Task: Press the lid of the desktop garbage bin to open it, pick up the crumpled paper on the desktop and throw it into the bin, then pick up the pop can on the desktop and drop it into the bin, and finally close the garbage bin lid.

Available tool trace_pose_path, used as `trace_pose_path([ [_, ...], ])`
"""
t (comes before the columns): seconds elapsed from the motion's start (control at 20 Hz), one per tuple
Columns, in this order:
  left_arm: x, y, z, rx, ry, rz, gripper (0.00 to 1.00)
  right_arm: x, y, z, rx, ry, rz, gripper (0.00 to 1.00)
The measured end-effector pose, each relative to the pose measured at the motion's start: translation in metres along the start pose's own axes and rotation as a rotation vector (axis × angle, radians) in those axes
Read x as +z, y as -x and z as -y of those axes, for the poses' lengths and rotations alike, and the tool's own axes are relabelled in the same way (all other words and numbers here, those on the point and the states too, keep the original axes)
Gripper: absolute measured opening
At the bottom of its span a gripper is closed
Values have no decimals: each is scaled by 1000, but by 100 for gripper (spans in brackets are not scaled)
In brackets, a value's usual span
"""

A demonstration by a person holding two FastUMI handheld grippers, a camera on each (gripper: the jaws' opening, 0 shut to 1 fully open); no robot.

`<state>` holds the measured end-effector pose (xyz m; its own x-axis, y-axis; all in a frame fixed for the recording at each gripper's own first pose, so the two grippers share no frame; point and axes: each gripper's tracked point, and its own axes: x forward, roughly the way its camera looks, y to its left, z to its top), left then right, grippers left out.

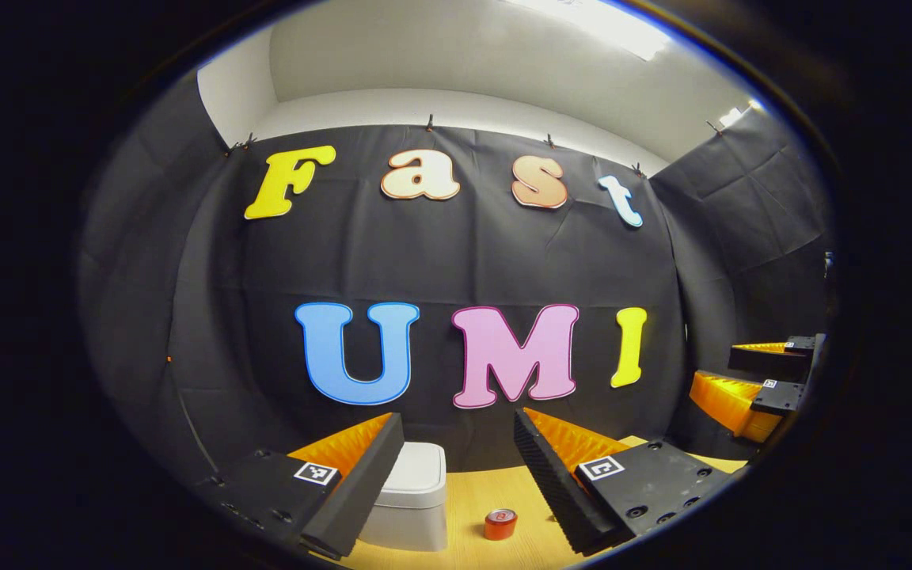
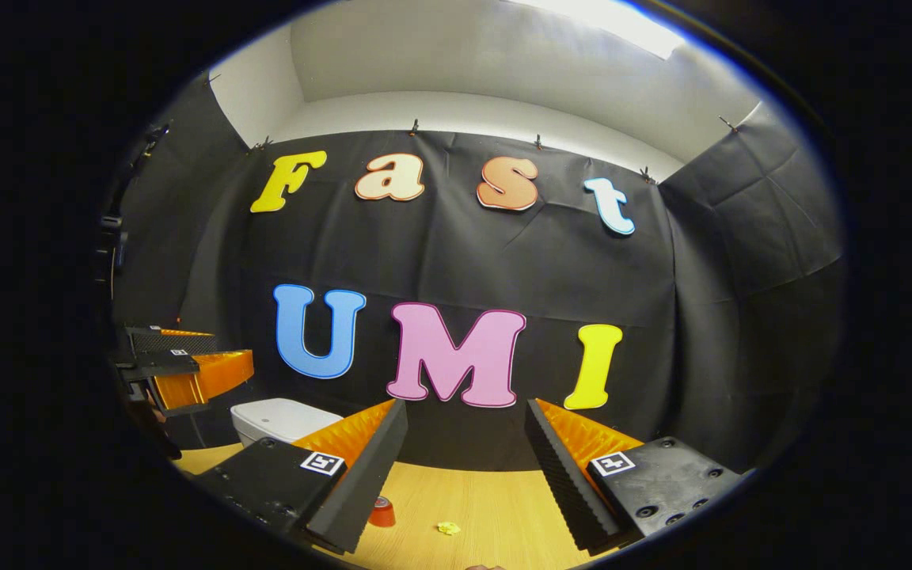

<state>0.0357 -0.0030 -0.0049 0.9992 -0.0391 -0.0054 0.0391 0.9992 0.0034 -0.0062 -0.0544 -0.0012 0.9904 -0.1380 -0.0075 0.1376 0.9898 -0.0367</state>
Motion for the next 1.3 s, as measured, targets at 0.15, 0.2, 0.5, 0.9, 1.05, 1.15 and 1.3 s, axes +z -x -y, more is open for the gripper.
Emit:
trace_pose_path([
  [0.15, -3, -8, -9, 9, 7, -2, 95, -2, -3, 2, -7, 8, -1, 96],
  [0.2, -2, -13, -15, 20, -3, 1, 95, -6, -3, 1, -8, 11, -10, 96],
  [0.5, -17, -43, -55, 51, 5, -24, 92, -18, 1, 6, -20, 33, -49, 96],
  [0.9, -79, -97, -91, 35, -15, -163, 64, -34, 12, 15, -55, 56, -109, 96],
  [1.05, -113, -115, -96, 33, 16, -227, 48, -41, 15, 17, -69, 57, -132, 97],
  [1.15, -140, -122, -105, 70, 20, -284, 34, -42, 17, 22, -90, 49, -137, 96],
  [1.3, -168, -130, -120, 107, 5, -346, 17, -53, 20, 25, -105, 35, -162, 96],
])
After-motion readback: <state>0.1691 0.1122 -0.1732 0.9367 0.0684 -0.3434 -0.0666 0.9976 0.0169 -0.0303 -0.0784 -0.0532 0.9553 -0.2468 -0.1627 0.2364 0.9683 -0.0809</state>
